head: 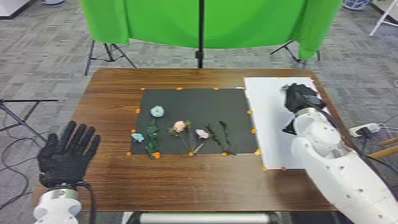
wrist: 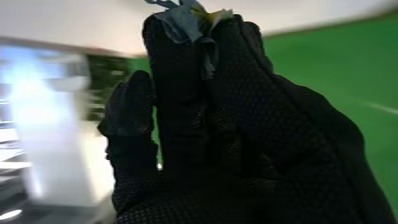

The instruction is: Arrange flowers

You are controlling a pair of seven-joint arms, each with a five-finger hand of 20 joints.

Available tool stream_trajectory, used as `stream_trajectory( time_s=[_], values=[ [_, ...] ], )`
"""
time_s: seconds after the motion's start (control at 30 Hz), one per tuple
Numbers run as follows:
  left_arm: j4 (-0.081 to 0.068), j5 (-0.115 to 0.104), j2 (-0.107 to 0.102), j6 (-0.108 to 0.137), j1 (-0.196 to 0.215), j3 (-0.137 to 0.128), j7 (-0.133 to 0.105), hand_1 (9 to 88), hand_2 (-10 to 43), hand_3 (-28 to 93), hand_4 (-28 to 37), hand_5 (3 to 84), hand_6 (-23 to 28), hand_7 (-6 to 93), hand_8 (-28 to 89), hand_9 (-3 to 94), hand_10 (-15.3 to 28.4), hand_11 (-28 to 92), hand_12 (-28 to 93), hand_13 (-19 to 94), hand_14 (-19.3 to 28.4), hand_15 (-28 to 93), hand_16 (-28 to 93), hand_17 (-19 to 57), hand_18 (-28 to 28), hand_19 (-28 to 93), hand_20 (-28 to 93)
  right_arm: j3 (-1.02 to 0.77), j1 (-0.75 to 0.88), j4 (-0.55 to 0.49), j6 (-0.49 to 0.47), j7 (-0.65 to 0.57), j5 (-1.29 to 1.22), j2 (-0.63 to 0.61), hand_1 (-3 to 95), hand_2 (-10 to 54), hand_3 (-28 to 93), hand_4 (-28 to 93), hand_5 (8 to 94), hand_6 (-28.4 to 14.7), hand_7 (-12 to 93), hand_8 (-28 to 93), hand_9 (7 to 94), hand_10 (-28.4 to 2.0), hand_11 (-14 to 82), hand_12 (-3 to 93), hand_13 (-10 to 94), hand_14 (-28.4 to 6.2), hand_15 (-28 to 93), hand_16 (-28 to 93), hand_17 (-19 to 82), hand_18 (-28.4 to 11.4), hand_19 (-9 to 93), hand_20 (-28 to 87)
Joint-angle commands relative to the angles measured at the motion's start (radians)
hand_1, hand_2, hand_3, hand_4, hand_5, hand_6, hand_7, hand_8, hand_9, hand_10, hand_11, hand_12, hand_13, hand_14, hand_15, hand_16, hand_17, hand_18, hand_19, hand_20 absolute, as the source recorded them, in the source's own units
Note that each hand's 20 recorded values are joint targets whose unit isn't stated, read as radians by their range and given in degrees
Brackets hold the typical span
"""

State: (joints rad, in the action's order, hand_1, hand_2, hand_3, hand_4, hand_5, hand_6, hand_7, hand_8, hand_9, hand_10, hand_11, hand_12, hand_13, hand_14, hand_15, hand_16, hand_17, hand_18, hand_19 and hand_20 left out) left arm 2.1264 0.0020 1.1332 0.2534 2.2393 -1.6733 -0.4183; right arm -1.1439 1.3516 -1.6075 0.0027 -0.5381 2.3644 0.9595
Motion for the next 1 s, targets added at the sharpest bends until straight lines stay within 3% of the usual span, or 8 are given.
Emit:
stream_trajectory(
  time_s=[0.03, 0.23, 0.6, 0.8, 0.9, 1.0],
  values=[
    [-0.006, 0.009, 0.007, -0.002, 0.013, 0.005, 0.015, 25.6, 18.3, 77, -28.3, 42.5, 9.4, 10.6, -10, 39.1, 15.7, 22, 10, 32, 16.7, 42, -8, -6.8, 14.3, 39, 15, 0.098, 0.010, -0.221, -0.047, 0.119, -0.025, 0.041, 67.1, -9.5, 67, -28, 62.8, -1.5, 53, -2, 72.2, -11.0, 27.3, 44.0, 71, -4.6, 41, 40, 37, -18.2, 84, 41],
    [-0.010, 0.011, 0.003, -0.002, -0.001, 0.011, 0.022, 25.6, 18.3, 77, -28.3, 42.5, 9.4, 10.5, -10, 39.1, 15.8, 22, 10, 32, 16.6, 41, -8, -6.8, 14.3, 39, 15, 0.183, 0.036, -0.261, -0.090, 0.179, 0.012, 0.082, 66.1, -9.5, 67, -28, 62.1, -1.8, 53, -2, 71.1, -11.3, 27.3, 43.3, 70, -4.7, 42, 39, 36, -18.1, 84, 41],
    [-0.018, 0.012, 0.007, 0.002, 0.000, 0.012, 0.040, 25.5, 18.5, 77, -28.3, 42.5, 9.4, 10.5, -10, 39.2, 15.8, 22, 10, 32, 16.7, 41, -8, -6.8, 14.3, 39, 15, 0.225, 0.035, -0.200, -0.127, 0.149, 0.059, 0.152, 64.3, -9.5, 68, -28, 61.5, -2.7, 52, -3, 70.1, -12.1, 27.0, 41.9, 68, -5.4, 42, 38, 36, -18.3, 84, 41],
    [-0.017, 0.014, 0.007, -0.003, 0.005, 0.008, 0.038, 25.5, 18.5, 77, -28.3, 42.6, 9.5, 10.4, -10, 39.2, 15.8, 22, 10, 32, 16.6, 41, -8, -6.9, 14.3, 39, 15, 0.217, 0.039, -0.196, -0.162, 0.132, 0.040, 0.152, 62.5, -9.5, 68, -28, 60.7, -2.9, 44, -6, 67.9, -13.2, 25.0, 39.5, 65, -5.7, 44, 36, 34, -19.0, 84, 40],
    [-0.016, 0.009, 0.009, -0.002, 0.004, 0.008, 0.037, 25.5, 18.8, 77, -28.3, 42.7, 9.5, 10.4, -10, 39.2, 15.8, 22, 10, 32, 16.6, 41, -8, -6.9, 14.3, 39, 15, 0.212, 0.047, -0.205, -0.173, 0.138, 0.043, 0.149, 61.3, -9.5, 69, -28, 62.0, -2.6, 36, -15, 65.5, -14.2, 28.8, 31.7, 64, -6.0, 44, 35, 34, -19.5, 84, 39],
    [-0.016, 0.009, 0.008, 0.002, 0.005, 0.005, 0.036, 25.6, 18.9, 77, -28.3, 42.8, 9.5, 10.5, -10, 39.2, 15.8, 22, 10, 32, 16.7, 41, -8, -6.9, 14.3, 39, 15, 0.206, 0.050, -0.212, -0.165, 0.133, 0.037, 0.151, 53.5, -9.5, 73, -28, 62.2, -2.9, 29, -18, 62.7, -15.6, 34.4, 20.8, 63, -8.1, 48, 32, 33, -21.5, 85, 40]
  ],
)
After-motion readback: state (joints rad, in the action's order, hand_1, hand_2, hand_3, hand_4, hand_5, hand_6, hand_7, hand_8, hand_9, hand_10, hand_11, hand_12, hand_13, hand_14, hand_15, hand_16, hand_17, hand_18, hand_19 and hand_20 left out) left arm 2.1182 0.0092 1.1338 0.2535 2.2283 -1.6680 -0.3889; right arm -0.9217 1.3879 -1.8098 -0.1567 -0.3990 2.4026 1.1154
